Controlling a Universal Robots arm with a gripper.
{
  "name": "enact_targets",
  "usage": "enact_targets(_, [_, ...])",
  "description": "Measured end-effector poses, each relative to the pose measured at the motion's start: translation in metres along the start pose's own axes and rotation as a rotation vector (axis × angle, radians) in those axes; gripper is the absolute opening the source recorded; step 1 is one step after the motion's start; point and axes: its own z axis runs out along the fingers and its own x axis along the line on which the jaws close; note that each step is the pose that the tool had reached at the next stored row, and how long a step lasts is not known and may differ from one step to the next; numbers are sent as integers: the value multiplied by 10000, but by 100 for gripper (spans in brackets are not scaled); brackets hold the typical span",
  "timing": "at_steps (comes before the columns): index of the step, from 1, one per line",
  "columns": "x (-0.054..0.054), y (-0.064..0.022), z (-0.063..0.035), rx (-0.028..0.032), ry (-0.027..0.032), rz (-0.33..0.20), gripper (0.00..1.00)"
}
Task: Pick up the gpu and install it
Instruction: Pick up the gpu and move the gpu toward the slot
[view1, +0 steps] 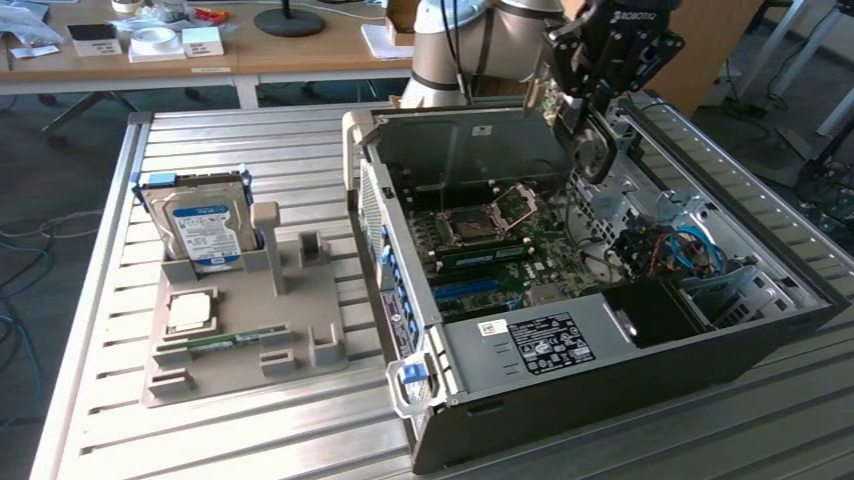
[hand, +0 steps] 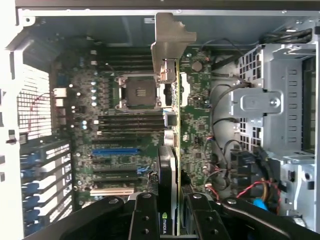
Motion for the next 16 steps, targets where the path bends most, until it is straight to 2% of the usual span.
enact_targets(6, [-132, 6, 4, 0, 1, 0, 27])
enact_targets(16, [-146, 7, 5, 0, 1, 1, 27])
